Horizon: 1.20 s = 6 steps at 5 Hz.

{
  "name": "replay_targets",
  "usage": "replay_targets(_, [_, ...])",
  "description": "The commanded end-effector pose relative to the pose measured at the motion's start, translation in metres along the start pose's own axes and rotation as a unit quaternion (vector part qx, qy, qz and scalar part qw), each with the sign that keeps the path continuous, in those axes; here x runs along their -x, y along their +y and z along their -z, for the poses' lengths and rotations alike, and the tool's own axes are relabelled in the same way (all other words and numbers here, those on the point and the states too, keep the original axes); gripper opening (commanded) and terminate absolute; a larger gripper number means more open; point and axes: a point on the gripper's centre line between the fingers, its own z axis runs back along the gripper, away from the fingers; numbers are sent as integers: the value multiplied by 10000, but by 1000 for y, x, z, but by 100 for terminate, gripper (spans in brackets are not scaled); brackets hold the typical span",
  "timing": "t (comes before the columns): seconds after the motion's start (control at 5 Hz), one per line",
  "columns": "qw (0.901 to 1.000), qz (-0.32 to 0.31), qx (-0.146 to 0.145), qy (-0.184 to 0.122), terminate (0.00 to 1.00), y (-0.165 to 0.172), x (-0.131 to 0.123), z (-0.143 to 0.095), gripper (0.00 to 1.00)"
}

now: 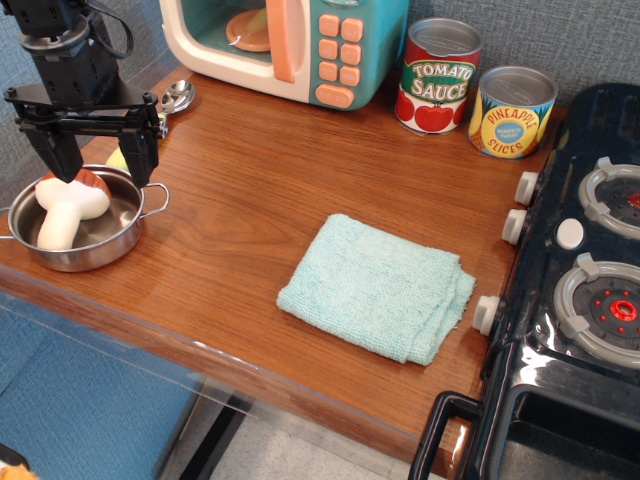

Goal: Move the yellow spoon between the silver pot and the blue rag.

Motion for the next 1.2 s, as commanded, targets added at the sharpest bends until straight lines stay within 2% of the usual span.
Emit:
replay_targets(0.0, [10000,0,0,0,0,0,0,0,100])
replay_targets(0.4, [9976,-663,-100,-165,0,21,-65,3,100])
replay_targets(0.6, [9969,-738,-226,-173,0,29,-92,13,100])
replay_targets(1.0, [9976,-445,-533,26,0,30,-111,41,100])
